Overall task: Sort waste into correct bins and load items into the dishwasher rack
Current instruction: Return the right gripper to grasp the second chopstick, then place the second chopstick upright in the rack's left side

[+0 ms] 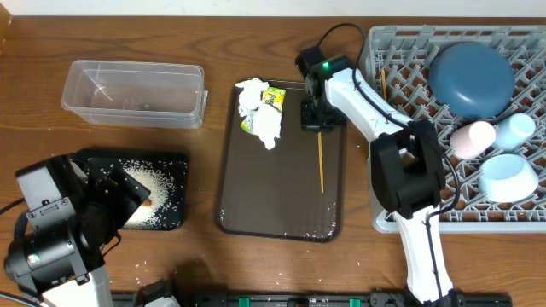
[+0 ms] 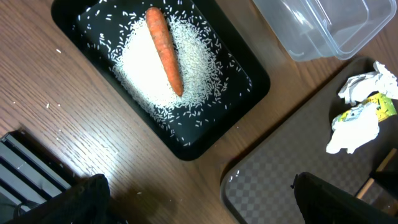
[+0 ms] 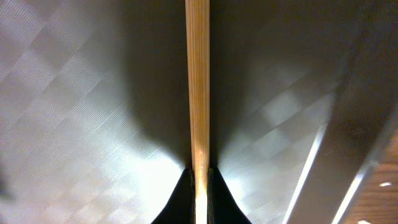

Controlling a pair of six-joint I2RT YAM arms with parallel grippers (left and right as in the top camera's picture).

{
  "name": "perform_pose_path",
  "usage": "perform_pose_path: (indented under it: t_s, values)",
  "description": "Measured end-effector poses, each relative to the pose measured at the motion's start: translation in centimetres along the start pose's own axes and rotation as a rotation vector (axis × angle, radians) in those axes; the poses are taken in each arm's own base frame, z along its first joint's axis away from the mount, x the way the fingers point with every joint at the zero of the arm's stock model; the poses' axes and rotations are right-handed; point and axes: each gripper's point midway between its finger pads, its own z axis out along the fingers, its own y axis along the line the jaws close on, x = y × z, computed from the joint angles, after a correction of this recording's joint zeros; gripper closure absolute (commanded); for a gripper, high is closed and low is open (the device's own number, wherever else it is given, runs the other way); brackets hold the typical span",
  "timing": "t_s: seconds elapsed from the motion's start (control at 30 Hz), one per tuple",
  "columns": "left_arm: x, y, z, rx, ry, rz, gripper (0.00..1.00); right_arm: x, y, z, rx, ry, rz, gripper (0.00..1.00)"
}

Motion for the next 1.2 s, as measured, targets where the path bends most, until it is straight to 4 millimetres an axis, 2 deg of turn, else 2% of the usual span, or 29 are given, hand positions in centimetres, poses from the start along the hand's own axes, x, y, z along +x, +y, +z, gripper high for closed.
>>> perform_pose_path:
  t_s: [0.1,0.17,0.23,0.33,0.4,0.47,0.53,0.63,0.8,0.83,1.0,1.1,1.2]
  values:
    - [0.0,0.0,0.0,0.0,0.0,0.0,0.03,-0.8,0.1,-1.9,-0.043,-0.001,-0.009,0.99]
    - [0.0,0.0,0.0,0.0,0.0,0.0,0.03,-2.3,-0.3,-3.8,-0.074,-0.042,-0.004,0.99]
    - [0.0,0.0,0.0,0.0,0.001,0.0,0.03,-3.9,-1.4,-6.6,-0.108,-0.105,0.002,0.99]
    - [0.0,0.0,0.0,0.0,0.001,0.0,0.03,-6.4,-4.4,-13.0,-0.15,-0.255,0.014,0.99]
    - [0.0,0.0,0.0,0.0,0.001,0.0,0.03,-7.1,-6.6,-17.0,-0.163,-0.348,0.021,0.99]
    - [0.0,0.0,0.0,0.0,0.0,0.0,0.04,-7.3,-9.0,-20.1,-0.158,-0.412,0.021,0.99]
    - [0.0,0.0,0.0,0.0,0.0,0.0,0.03,-7.0,-11.1,-22.3,-0.145,-0.452,0.016,0.99]
    - [0.0,0.0,0.0,0.0,0.0,0.0,0.03,-6.6,-13.0,-22.8,-0.122,-0.449,-0.004,0.99]
    - [0.0,0.0,0.0,0.0,0.0,0.0,0.03,-6.8,-13.4,-20.4,-0.1,-0.404,-0.06,0.98]
    - [0.0,0.0,0.0,0.0,0.0,0.0,0.03,-6.9,-13.4,-19.8,-0.097,-0.395,-0.068,0.96]
    - [0.0,0.0,0.0,0.0,0.0,0.0,0.03,-7.3,-13.4,-17.7,-0.091,-0.377,-0.084,0.73]
    - [0.0,0.0,0.0,0.0,0.0,0.0,0.03,-7.5,-13.4,-16.9,-0.091,-0.367,-0.076,0.52]
    - [0.0,0.0,0.0,0.0,0.0,0.0,0.03,-7.5,-13.5,-16.5,-0.09,-0.357,-0.067,0.41]
